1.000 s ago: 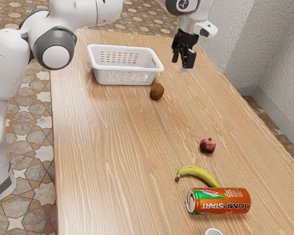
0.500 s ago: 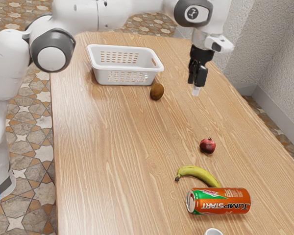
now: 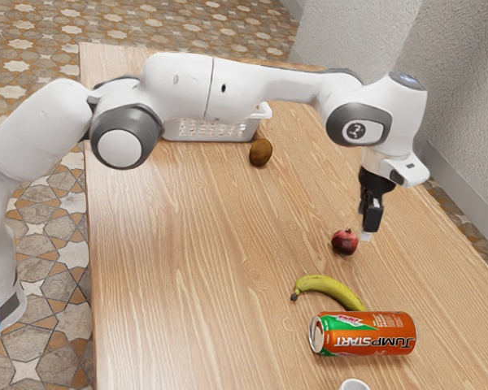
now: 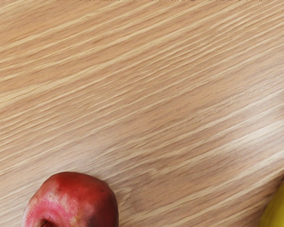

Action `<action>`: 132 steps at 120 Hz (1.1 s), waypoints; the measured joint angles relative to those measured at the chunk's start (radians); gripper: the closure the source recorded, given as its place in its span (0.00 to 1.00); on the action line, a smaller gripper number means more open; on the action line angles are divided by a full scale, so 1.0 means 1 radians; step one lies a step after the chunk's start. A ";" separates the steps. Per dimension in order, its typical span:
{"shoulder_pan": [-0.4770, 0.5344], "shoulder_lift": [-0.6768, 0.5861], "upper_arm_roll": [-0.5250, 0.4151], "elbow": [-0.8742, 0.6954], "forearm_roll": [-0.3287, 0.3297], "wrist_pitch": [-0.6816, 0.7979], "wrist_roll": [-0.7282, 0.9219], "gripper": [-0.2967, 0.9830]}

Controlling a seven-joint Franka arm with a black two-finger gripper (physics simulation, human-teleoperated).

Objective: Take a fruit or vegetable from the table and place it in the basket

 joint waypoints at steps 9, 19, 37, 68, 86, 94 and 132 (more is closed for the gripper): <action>0.006 0.039 0.002 0.008 0.010 0.039 0.005 0.23; 0.031 0.065 -0.001 0.011 0.015 0.078 0.013 0.23; 0.091 0.113 -0.042 0.012 0.022 0.140 0.031 0.23; 0.095 0.154 -0.048 0.010 0.027 0.160 0.055 0.23; 0.097 0.154 -0.049 0.012 0.027 0.108 0.066 0.23; 0.097 0.155 -0.051 0.011 0.026 0.090 0.072 0.23; 0.095 0.172 -0.050 0.010 0.027 0.056 0.093 0.38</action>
